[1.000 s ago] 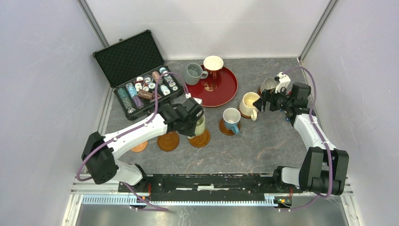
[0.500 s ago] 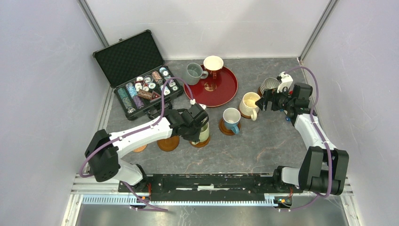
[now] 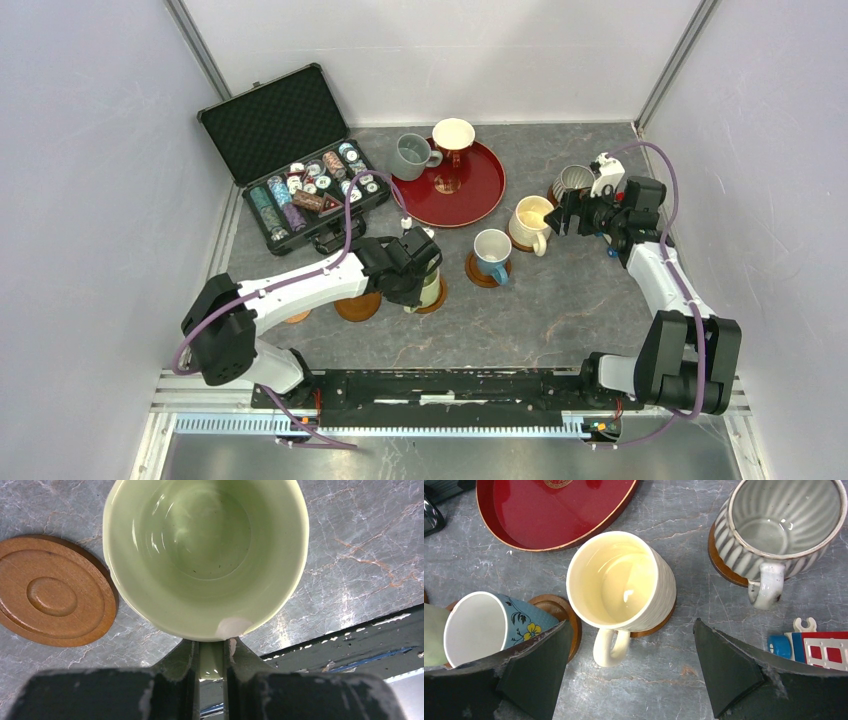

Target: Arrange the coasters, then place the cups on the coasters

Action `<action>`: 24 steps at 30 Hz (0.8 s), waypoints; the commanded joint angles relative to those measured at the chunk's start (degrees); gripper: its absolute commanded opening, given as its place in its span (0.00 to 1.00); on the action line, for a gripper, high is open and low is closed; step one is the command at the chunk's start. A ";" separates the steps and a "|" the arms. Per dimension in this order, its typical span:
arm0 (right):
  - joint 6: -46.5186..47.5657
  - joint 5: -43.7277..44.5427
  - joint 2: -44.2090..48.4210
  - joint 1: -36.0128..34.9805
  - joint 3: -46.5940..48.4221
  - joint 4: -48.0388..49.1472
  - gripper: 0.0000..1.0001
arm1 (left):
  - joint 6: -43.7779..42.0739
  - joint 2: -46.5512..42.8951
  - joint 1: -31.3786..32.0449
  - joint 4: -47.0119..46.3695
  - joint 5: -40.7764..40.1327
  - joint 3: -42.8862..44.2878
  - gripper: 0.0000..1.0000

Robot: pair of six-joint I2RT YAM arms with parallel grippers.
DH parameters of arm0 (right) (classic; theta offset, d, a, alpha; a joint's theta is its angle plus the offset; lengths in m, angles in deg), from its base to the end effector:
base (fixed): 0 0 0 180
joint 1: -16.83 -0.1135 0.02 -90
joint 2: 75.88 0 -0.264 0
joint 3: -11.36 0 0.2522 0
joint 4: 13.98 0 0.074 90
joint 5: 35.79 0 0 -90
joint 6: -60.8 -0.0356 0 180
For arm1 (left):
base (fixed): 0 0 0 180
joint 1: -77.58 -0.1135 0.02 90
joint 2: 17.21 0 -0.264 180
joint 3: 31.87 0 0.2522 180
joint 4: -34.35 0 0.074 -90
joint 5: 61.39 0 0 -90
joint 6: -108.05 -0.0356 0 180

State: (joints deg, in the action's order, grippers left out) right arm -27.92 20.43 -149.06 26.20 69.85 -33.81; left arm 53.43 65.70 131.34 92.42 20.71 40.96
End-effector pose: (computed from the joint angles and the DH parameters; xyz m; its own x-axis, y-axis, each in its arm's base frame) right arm 0.2725 -0.0249 0.2435 -0.5519 0.0723 -0.8308 -0.3291 0.8965 0.2966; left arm 0.1673 -0.2200 0.2299 -0.8924 0.2474 -0.3773 0.3090 0.9445 -0.1115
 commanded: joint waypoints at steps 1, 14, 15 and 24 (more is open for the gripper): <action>-0.22 -0.07 -0.21 0.65 -0.85 2.41 0.98 | 2.87 0.35 -0.25 -4.47 0.13 0.52 0.12; -0.17 -1.03 -2.21 1.51 -0.35 1.76 0.98 | 2.83 1.24 -0.23 -3.91 -0.08 -0.46 0.34; -0.14 -1.02 -2.22 1.60 -0.35 1.82 0.98 | 2.46 0.86 -0.23 -3.72 0.33 -0.82 0.37; -0.49 -1.39 -2.76 1.95 -0.42 1.77 0.98 | -0.07 -4.03 -0.24 -2.56 8.80 -3.52 0.54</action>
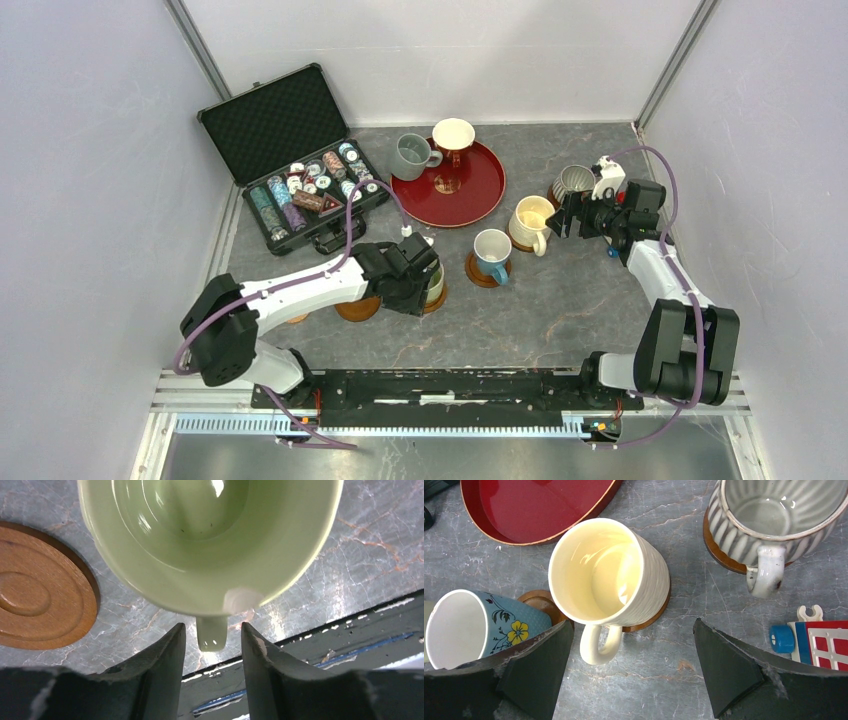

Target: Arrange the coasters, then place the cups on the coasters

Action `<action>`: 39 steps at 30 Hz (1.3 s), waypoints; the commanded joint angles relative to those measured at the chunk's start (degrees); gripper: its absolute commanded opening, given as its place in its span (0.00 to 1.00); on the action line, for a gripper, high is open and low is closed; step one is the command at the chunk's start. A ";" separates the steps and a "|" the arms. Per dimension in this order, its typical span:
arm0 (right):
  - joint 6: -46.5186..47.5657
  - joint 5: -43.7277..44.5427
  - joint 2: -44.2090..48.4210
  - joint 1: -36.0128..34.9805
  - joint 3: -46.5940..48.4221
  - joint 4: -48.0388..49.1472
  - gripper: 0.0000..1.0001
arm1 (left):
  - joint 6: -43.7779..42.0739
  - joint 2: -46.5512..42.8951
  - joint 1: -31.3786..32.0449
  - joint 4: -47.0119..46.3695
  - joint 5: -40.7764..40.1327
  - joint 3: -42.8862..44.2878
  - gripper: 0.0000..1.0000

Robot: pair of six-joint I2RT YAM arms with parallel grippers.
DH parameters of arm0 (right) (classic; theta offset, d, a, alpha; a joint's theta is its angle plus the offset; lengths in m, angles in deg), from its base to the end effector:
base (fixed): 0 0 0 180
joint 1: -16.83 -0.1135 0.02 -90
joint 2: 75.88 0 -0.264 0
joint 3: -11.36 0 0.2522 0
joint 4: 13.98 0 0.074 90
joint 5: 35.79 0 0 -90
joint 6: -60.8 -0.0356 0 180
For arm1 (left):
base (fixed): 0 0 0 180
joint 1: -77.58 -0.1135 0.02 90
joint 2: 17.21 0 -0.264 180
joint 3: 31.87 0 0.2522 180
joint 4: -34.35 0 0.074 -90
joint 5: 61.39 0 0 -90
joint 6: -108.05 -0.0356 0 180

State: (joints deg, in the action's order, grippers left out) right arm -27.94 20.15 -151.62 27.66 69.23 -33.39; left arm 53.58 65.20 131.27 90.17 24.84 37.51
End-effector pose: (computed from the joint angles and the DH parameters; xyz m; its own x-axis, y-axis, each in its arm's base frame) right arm 0.2762 -0.0325 0.2293 -0.5886 0.0940 -0.8030 -0.2950 0.8997 0.3217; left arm 0.1620 -0.2165 0.2162 -0.9086 0.2571 -0.3293 0.3220 0.9332 -0.1598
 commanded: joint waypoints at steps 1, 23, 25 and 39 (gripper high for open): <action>-0.52 -1.17 -0.25 0.47 0.27 1.34 0.98 | -0.56 -3.92 -0.17 -0.27 5.60 -0.07 0.55; -0.93 -2.94 -0.29 1.31 -0.13 1.43 0.98 | -1.57 -2.89 -0.17 -7.73 10.89 -1.73 0.62; -0.91 -3.12 -0.33 1.41 -0.17 1.52 0.98 | -1.43 -2.49 -0.19 -8.58 11.39 -1.69 0.62; -0.74 -6.04 0.18 1.73 -0.78 2.14 0.98 | -10.39 -2.75 0.71 -4.46 18.68 5.93 0.69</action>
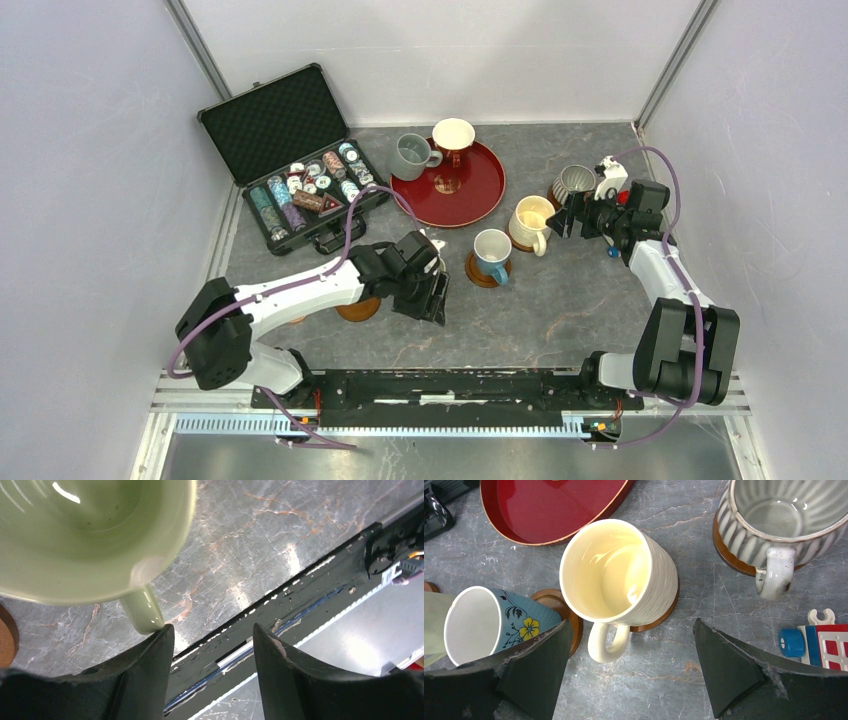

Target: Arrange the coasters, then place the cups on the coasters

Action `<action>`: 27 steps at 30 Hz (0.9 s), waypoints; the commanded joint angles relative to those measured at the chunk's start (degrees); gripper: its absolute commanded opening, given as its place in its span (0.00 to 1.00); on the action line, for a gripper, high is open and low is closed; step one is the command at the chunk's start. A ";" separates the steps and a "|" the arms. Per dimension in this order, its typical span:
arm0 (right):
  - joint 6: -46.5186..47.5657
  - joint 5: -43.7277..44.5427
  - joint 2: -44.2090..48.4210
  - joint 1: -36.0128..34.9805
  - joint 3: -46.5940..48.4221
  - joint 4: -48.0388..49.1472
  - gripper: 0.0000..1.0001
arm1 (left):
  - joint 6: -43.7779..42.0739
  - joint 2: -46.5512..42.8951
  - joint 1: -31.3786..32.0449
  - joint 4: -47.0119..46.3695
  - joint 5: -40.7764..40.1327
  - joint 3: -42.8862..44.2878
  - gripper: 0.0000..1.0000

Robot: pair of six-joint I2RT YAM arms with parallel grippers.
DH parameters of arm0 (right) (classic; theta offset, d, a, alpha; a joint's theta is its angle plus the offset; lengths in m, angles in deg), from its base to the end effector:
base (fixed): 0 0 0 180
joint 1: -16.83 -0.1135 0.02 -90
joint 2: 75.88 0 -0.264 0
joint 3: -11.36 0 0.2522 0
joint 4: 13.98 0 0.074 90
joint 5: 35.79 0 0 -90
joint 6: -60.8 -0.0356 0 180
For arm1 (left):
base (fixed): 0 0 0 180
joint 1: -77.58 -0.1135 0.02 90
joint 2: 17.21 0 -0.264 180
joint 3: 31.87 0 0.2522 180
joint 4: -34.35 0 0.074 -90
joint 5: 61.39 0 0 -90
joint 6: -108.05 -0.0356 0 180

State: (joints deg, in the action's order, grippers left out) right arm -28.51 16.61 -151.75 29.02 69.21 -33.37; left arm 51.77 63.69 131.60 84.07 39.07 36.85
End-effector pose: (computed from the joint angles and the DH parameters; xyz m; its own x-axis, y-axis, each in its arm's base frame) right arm 0.2749 -0.0372 0.2294 -0.5901 0.1177 -0.7987 -0.3135 0.8782 0.3611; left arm 0.1570 -0.2272 0.2248 -0.9007 0.3114 -0.3029 0.4160 0.8193 -0.3947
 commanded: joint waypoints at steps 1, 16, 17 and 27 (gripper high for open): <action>-0.22 -2.73 0.37 0.34 -0.77 2.11 0.98 | -10.87 -1.85 0.34 3.44 5.78 8.71 0.72; 0.24 -3.40 2.21 0.31 -0.81 2.31 0.98 | -32.22 17.46 -18.57 12.83 -7.10 50.50 1.00; 0.16 -3.50 2.20 0.35 -0.77 2.31 0.98 | -33.06 20.68 -19.51 12.81 -6.89 53.53 1.00; 0.06 -3.62 2.69 0.33 -0.74 2.11 0.98 | -30.10 43.18 -23.22 2.14 -14.34 73.86 0.74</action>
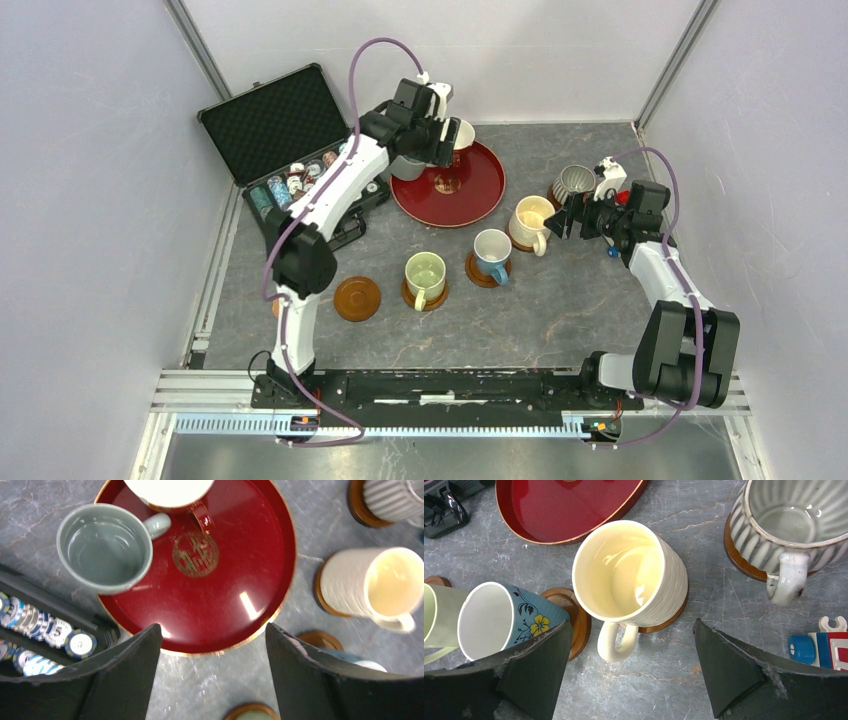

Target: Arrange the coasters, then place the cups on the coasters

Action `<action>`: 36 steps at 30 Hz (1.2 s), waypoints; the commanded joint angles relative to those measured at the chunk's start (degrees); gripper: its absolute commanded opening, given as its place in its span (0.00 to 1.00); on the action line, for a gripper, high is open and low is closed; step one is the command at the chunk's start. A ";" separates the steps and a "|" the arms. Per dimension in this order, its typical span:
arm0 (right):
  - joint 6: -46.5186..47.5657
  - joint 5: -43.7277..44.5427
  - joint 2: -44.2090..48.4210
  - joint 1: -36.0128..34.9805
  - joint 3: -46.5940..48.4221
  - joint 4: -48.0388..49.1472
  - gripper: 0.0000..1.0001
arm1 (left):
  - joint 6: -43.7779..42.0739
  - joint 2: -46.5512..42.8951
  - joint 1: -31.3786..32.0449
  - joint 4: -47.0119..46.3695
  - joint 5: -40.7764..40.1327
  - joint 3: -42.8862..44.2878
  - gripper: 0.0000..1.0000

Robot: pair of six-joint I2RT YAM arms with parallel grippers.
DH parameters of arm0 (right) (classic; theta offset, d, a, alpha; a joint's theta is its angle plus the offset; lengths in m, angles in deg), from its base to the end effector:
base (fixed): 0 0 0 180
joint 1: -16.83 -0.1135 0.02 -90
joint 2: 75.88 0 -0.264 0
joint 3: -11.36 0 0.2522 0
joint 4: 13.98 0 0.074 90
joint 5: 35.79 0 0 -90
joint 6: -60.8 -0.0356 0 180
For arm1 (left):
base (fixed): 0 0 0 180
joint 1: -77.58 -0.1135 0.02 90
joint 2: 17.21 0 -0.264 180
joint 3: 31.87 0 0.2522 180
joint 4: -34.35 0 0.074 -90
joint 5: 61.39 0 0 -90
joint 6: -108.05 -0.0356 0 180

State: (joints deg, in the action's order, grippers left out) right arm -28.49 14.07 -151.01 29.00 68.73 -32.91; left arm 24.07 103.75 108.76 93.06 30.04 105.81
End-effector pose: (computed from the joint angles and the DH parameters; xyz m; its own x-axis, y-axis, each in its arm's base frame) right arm 0.2723 -0.0352 0.2313 -0.5797 0.1153 -0.8066 -0.3514 0.8578 0.3752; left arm 0.4092 -0.2486 0.3391 -0.6251 0.2558 -0.7374 0.4705 0.8773 -0.0946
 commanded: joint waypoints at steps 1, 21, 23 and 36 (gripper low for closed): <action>0.05 -1.17 1.93 0.37 -0.29 1.62 0.98 | -2.50 4.18 -0.70 -7.80 -6.71 5.21 0.71; -0.01 -1.52 1.28 0.33 -0.33 1.41 0.98 | -31.03 16.77 -0.77 -10.19 -15.63 10.10 0.62; -0.03 -1.44 1.22 0.38 -0.29 1.35 0.98 | -31.40 17.46 -0.77 -10.12 -15.13 10.12 0.61; 0.20 -1.00 1.12 0.37 -0.02 1.04 0.98 | -32.29 19.72 -0.42 -8.20 -10.45 10.07 0.48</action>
State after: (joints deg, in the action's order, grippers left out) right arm -28.49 13.70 -150.40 29.02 68.58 -32.96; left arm -5.61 123.43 107.99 84.95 17.21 113.42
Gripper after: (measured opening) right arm 0.979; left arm 0.510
